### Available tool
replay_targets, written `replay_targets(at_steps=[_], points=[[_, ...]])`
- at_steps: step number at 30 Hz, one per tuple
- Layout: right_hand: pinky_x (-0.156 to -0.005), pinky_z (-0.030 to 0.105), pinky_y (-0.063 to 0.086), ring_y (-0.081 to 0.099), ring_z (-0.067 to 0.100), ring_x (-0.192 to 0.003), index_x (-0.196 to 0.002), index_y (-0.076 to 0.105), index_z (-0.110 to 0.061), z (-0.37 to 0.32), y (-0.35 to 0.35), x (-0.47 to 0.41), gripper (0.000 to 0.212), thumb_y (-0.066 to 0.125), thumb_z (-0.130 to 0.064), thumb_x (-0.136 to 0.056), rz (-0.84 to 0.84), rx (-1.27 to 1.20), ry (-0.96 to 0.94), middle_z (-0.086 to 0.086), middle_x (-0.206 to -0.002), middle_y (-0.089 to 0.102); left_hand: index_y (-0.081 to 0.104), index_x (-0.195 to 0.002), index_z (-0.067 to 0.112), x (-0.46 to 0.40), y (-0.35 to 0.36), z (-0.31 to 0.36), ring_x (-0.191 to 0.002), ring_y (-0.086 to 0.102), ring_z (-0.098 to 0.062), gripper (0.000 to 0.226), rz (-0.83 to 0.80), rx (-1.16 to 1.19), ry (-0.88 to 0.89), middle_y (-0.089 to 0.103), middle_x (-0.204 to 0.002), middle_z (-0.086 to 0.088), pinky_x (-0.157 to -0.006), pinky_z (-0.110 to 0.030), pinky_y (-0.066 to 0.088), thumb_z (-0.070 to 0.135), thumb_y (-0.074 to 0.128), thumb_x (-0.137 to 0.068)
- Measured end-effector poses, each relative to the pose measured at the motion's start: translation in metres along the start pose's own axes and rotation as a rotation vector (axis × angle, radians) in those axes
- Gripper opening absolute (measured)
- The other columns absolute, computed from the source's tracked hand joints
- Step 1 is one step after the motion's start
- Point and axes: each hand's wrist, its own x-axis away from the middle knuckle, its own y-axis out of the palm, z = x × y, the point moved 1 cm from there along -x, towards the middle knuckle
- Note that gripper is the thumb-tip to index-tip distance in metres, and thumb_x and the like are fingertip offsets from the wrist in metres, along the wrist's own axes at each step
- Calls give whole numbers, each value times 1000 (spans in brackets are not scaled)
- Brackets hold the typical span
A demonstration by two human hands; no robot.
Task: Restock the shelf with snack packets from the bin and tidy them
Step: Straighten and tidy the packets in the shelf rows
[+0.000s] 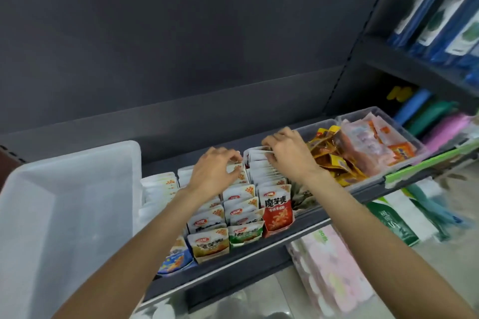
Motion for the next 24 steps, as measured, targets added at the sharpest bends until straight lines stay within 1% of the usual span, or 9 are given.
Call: replay_targets(at_steps=[2,6,9,12,15,17,19,22,24], points=[[-93,37,33,46,27,-110,-114,57,-13,-2,8,-11,26,50,-21,-91,-50,82,2,7,-113,62,61,-113,26,-4,2,-2,-108,48,-16,26,-16,-27,18,60,-117,4,-90,-29,40,29,59,-88],[-89,37,36,52,28,-103,-112,55,-13,0,13,-13,27,58,-19,-85,-5,64,-2,7,-108,64,58,-118,27,-9,-1,-7,-110,47,-15,31,-4,-56,21,57,-120,5,-91,-27,39,30,60,-87],[-89,41,41,56,29,-102,-113,59,-12,8,16,-2,35,65,-17,-79,24,91,-46,9,-108,64,58,-118,26,-16,-4,-7,-110,47,-15,31,19,-82,27,58,-119,6,-92,-28,37,30,60,-87],[-86,40,42,54,28,-101,-105,67,-12,13,21,8,30,70,-13,-75,95,129,-97,8,-108,63,54,-125,25,-30,-2,-2,-119,44,-18,37,-18,-114,42,57,-125,4,-99,-33,34,32,58,-89],[-82,36,34,52,25,-99,-99,67,-16,15,23,12,30,72,-9,-71,132,80,-130,4,-104,63,48,-132,24,-44,5,4,-125,42,-17,42,-105,-133,55,55,-131,3,-101,-34,32,31,54,-91],[-76,33,27,52,22,-95,-94,65,-20,15,21,14,33,75,-6,-65,120,43,-180,-1,-93,66,53,-129,24,-51,9,8,-118,49,-16,37,-146,-168,92,60,-124,3,-98,-32,35,27,53,-92],[-73,33,25,51,19,-93,-90,63,-23,17,17,18,37,75,-3,-61,81,4,-224,-6,-85,66,60,-120,26,-55,12,10,-103,58,-13,30,-145,-186,117,67,-112,4,-92,-29,39,23,52,-92],[-72,33,25,51,18,-93,-88,63,-24,22,14,23,40,75,1,-59,60,-72,-246,-8,-80,66,65,-111,27,-56,16,8,-91,62,-12,24,-34,-174,125,71,-98,7,-94,-31,41,21,53,-91],[-72,32,24,52,18,-93,-89,63,-24,24,13,23,43,75,4,-59,53,-94,-258,-8,-79,67,63,-110,26,-55,17,7,-92,61,-13,21,38,-194,156,68,-98,9,-96,-33,39,23,58,-89]])
